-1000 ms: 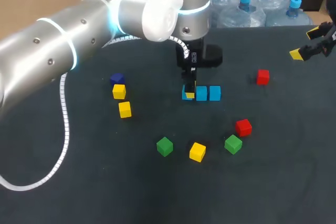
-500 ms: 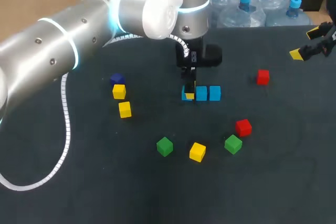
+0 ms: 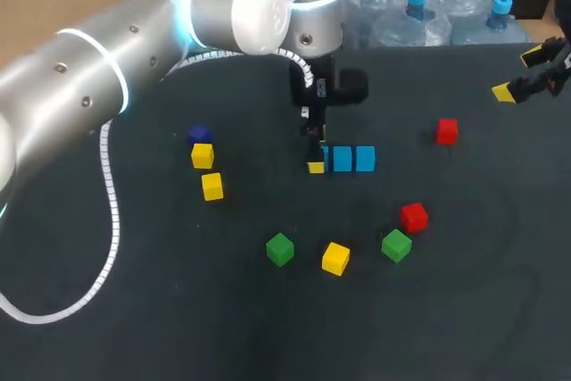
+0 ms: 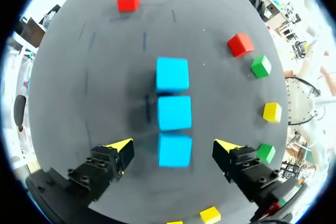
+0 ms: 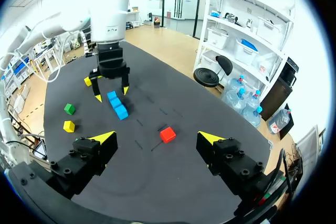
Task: Place the blue cubes, place green cubes on the blue cubes, place the yellow cubes on the green cubes, then place the red cubes on the yellow cubes, and place purple cube on the red cubes.
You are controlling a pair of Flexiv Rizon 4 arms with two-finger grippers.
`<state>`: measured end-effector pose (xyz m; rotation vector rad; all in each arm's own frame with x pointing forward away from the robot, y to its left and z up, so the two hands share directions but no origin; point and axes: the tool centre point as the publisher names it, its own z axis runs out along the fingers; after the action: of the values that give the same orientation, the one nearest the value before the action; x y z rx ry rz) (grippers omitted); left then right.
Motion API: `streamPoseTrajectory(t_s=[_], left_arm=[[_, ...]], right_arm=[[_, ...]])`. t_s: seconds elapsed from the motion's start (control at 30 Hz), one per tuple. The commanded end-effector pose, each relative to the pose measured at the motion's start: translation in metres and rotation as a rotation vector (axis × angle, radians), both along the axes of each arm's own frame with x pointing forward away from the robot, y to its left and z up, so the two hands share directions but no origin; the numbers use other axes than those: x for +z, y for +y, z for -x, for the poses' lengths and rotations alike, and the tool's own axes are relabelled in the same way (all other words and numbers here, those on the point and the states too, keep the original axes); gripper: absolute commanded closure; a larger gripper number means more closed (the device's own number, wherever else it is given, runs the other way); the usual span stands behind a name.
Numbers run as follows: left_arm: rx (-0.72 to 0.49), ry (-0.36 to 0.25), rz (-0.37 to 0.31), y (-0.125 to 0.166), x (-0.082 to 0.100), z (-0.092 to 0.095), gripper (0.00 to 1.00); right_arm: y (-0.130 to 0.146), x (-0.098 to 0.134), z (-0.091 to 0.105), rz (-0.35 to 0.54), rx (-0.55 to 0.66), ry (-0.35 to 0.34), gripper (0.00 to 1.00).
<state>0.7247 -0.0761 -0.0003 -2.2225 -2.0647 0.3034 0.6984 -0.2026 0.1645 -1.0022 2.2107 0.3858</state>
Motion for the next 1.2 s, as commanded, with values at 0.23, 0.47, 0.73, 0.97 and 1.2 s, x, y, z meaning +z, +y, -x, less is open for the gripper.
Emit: streamPoseTrajectory(t_s=[0.23,0.47,0.73,0.97,1.2], left_arm=[[0.011,-0.005,0.003,0.0063,-0.0049,-0.0009,0.21],[-0.004,-0.012,0.008,0.002,-0.0036,0.0,0.69],[-0.024,-0.016,-0.001,0.0012,-0.004,0.0012,0.86],[-0.032,-0.008,-0.005,0.0034,-0.0048,0.0054,0.76],[-0.024,-0.005,0.001,0.0033,-0.0052,0.007,0.77]], right_arm=[[-0.0002,0.0,0.0002,0.0,0.0,0.0,0.0],[-0.0002,0.0,0.0002,0.0,0.0,0.0,0.0],[-0.0002,0.0,0.0002,0.0,0.0,0.0,0.0],[-0.0002,0.0,0.0002,0.0,0.0,0.0,0.0],[-0.0002,0.0,0.0002,0.0,0.0,0.0,0.0]])
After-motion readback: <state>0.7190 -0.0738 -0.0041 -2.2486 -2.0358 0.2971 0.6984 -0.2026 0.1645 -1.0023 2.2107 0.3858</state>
